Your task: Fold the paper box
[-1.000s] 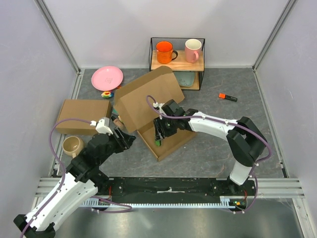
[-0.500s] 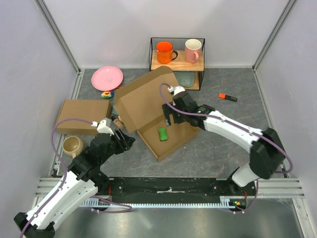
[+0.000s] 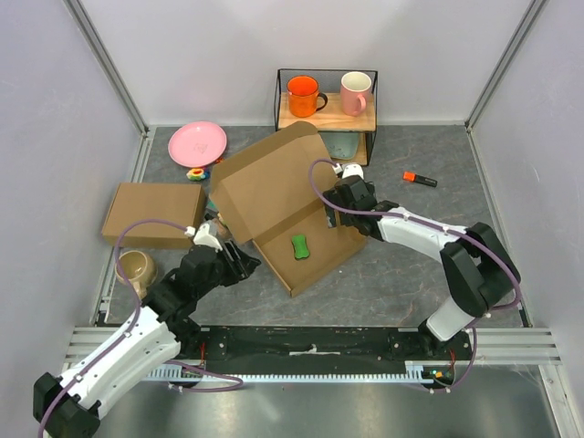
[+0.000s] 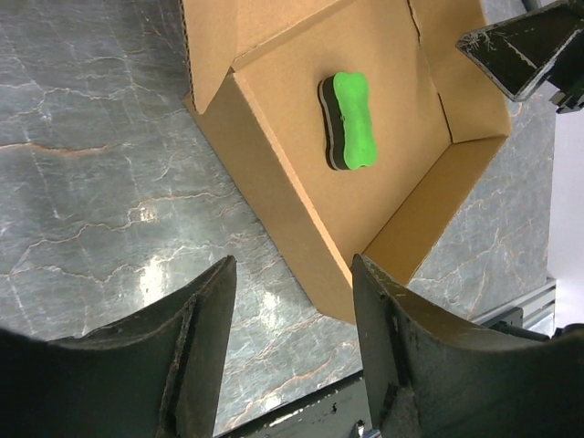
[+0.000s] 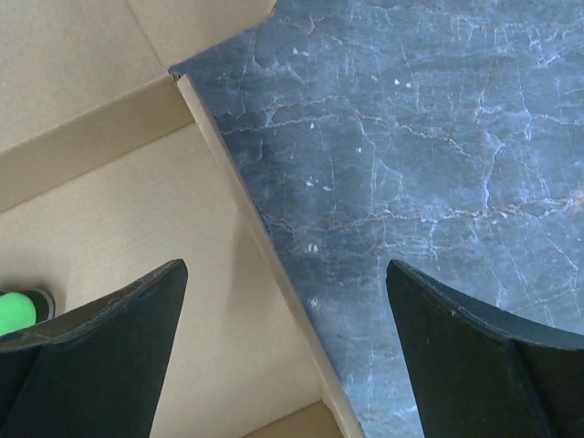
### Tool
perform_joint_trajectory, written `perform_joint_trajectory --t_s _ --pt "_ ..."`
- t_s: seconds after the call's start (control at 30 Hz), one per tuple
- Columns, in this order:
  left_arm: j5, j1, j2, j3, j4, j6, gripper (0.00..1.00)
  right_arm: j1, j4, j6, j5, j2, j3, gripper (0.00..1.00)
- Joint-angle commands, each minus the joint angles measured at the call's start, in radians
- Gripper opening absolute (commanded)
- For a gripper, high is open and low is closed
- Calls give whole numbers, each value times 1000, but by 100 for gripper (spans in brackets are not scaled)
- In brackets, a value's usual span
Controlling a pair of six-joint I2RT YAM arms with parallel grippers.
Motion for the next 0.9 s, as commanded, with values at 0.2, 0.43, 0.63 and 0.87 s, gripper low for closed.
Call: perform_joint_trajectory --t_s 0.2,0.43,0.63,0.87 --pt "3 -1 227 53 200 -8 60 -17 118 24 61 114 22 90" --pt "-47 -4 371 99 226 19 58 -34 161 83 37 85 -54 58" --pt "-61 -4 453 176 240 88 61 -34 160 180 49 11 -142 43" --pt "-24 -4 580 270 243 168 68 -31 131 335 69 -97 -266 38"
